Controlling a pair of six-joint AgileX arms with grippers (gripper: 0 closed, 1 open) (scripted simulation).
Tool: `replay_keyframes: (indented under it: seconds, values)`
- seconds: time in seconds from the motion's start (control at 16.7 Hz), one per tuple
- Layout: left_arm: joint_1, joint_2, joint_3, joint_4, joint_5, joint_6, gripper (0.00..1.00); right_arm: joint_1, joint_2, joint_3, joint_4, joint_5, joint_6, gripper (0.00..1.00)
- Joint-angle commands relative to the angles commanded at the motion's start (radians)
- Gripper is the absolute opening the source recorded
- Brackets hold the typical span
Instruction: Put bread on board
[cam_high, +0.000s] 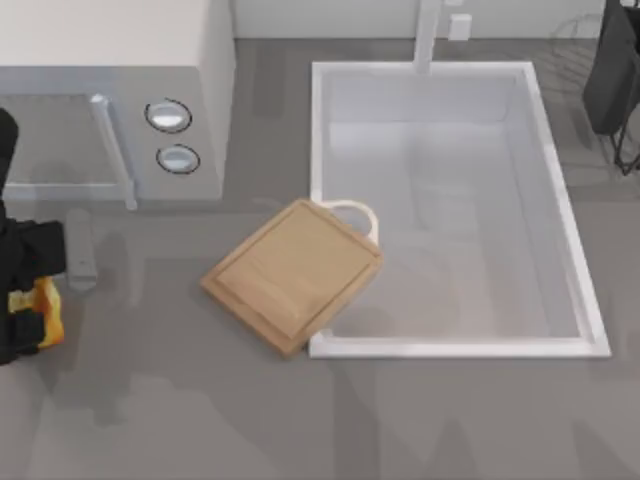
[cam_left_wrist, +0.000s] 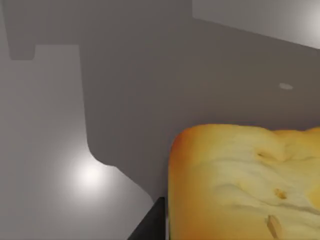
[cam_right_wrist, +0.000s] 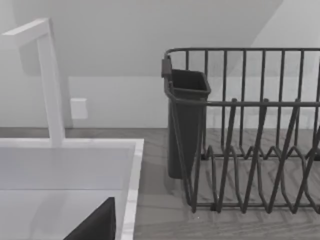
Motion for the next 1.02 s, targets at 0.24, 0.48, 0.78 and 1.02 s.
replay_keyframes:
  seconds: [0.24,0.48,0.78,1.02]
  values:
    - [0.0,0.0,0.0,0.0,0.0,0.0,0.0,0.0,0.0,0.0,0.0,0.0,0.0,1.0]
    - [0.0,0.0,0.0,0.0,0.0,0.0,0.0,0.0,0.0,0.0,0.0,0.0,0.0,1.0]
    - [0.002,-0.011,-0.002,-0.009,0.002,0.006,0.0,0.0,0.0,0.0,0.0,0.0,0.0,1.0]
    - [0.03,-0.074,0.019,-0.082,0.018,0.037,0.0,0.0,0.0,0.0,0.0,0.0,0.0,1.0]
